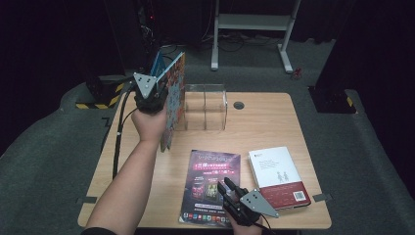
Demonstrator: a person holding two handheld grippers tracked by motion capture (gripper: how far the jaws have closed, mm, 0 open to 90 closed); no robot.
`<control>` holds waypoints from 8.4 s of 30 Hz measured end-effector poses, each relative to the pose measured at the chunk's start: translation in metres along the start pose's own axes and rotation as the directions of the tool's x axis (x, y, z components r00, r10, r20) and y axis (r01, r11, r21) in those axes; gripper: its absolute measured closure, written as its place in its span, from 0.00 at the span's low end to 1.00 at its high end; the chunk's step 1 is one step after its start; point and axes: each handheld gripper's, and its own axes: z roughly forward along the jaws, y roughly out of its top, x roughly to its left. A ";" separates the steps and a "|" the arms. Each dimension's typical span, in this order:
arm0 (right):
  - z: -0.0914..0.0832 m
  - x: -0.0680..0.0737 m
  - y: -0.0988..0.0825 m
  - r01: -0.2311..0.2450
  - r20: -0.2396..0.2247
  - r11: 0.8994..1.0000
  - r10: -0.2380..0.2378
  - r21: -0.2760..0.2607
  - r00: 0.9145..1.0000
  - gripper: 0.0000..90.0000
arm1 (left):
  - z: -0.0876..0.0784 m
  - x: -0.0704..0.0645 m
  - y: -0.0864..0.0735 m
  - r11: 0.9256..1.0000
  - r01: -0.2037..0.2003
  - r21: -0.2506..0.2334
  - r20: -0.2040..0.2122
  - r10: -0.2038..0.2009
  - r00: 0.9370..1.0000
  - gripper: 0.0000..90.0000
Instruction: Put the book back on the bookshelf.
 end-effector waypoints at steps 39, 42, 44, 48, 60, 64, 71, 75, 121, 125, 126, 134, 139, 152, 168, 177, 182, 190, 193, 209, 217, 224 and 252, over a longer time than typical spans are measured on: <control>0.003 0.005 -0.003 0.008 -0.021 1.000 -0.008 0.018 1.000 0.75 | -0.040 0.006 -0.030 0.997 0.032 0.070 0.037 -0.034 0.999 0.89; 0.004 0.006 -0.003 0.010 -0.023 1.000 -0.010 0.020 1.000 0.75 | -0.043 0.006 -0.032 0.996 0.037 0.082 0.035 -0.040 0.999 0.89; 0.004 0.006 -0.003 0.009 -0.024 1.000 -0.009 0.023 1.000 0.75 | -0.045 0.007 -0.032 0.995 0.040 0.093 0.034 -0.044 0.998 0.89; 0.005 0.007 -0.004 0.010 -0.027 1.000 -0.010 0.026 1.000 0.75 | -0.049 0.010 -0.033 0.993 0.042 0.107 0.035 -0.045 0.998 0.89; 0.006 0.009 -0.005 0.015 -0.034 0.999 -0.014 0.032 0.999 0.75 | -0.056 0.017 -0.034 0.988 0.044 0.148 0.044 -0.051 0.998 0.89; 0.007 0.009 -0.006 0.018 -0.036 0.999 -0.017 0.036 0.999 0.75 | -0.058 0.020 -0.033 0.985 0.039 0.167 0.050 -0.048 0.998 0.89; 0.007 0.010 -0.006 0.019 -0.039 0.999 -0.017 0.042 0.999 0.75 | -0.062 0.025 -0.032 0.979 0.021 0.201 0.064 -0.035 0.997 0.89; 0.008 0.011 -0.007 0.023 -0.042 0.999 -0.021 0.045 0.999 0.75 | -0.064 0.028 -0.032 0.976 0.020 0.215 0.065 -0.034 0.997 0.88; 0.011 0.012 -0.009 0.025 -0.052 0.997 -0.021 0.070 0.998 0.75 | -0.051 0.030 -0.019 0.952 -0.034 0.304 0.116 -0.002 0.993 0.90; 0.010 0.012 -0.009 0.024 -0.050 0.997 -0.020 0.070 0.999 0.75 | -0.049 0.028 -0.018 0.957 -0.030 0.287 0.115 -0.003 0.993 0.90; 0.010 0.011 -0.009 0.022 -0.048 0.997 -0.019 0.070 0.999 0.75 | -0.049 0.027 -0.017 0.959 -0.024 0.283 0.114 -0.009 0.993 0.90; 0.010 0.011 -0.009 0.023 -0.046 0.998 -0.020 0.066 0.999 0.75 | -0.043 0.024 -0.014 0.971 -0.013 0.237 0.095 -0.009 0.995 0.90; 0.010 0.010 -0.008 0.021 -0.045 0.998 -0.018 0.064 0.999 0.75 | -0.039 0.020 -0.009 0.978 -0.020 0.209 0.075 0.004 0.997 0.90; 0.007 0.009 -0.007 0.018 -0.042 0.998 -0.015 0.055 0.999 0.75 | -0.017 0.004 -0.013 0.984 -0.022 0.175 0.028 0.017 0.999 0.90; 0.008 0.010 -0.008 0.022 -0.047 0.998 -0.019 0.064 0.999 0.75 | -0.014 0.002 -0.044 0.991 -0.004 0.132 0.009 0.003 1.000 0.90; 0.008 0.010 -0.008 0.021 -0.051 0.998 -0.018 0.064 0.999 0.75 | -0.019 0.002 -0.050 0.993 -0.017 0.115 0.012 0.016 1.000 0.88; 0.008 0.010 -0.008 0.022 -0.052 0.998 -0.018 0.063 0.999 0.75 | -0.021 0.004 -0.052 0.994 -0.015 0.109 0.006 0.015 1.000 0.87; 0.009 0.010 -0.008 0.021 -0.054 0.998 -0.018 0.067 0.998 0.75 | -0.024 0.008 -0.058 0.994 -0.034 0.101 0.011 0.033 0.999 0.76; 0.009 0.011 -0.008 0.022 -0.054 0.997 -0.018 0.067 0.998 0.75 | -0.026 0.008 -0.060 0.994 -0.050 0.098 0.016 0.048 0.999 0.74; 0.010 0.012 -0.009 0.024 -0.060 0.997 -0.020 0.073 0.998 0.75 | -0.038 0.010 -0.068 0.990 -0.117 0.073 0.024 0.116 0.993 0.62; 0.010 0.012 -0.010 0.024 -0.061 0.997 -0.019 0.076 0.998 0.75 | -0.046 0.009 -0.071 0.989 -0.138 0.053 0.033 0.137 0.990 0.62; 0.011 0.012 -0.010 0.026 -0.062 0.997 -0.021 0.077 0.998 0.75 | -0.053 0.009 -0.072 0.989 -0.139 0.046 0.047 0.137 0.989 0.61; 0.011 0.013 -0.011 0.028 -0.063 0.996 -0.023 0.079 0.998 0.75 | -0.086 0.020 -0.077 0.994 -0.104 0.042 0.077 0.101 0.992 0.60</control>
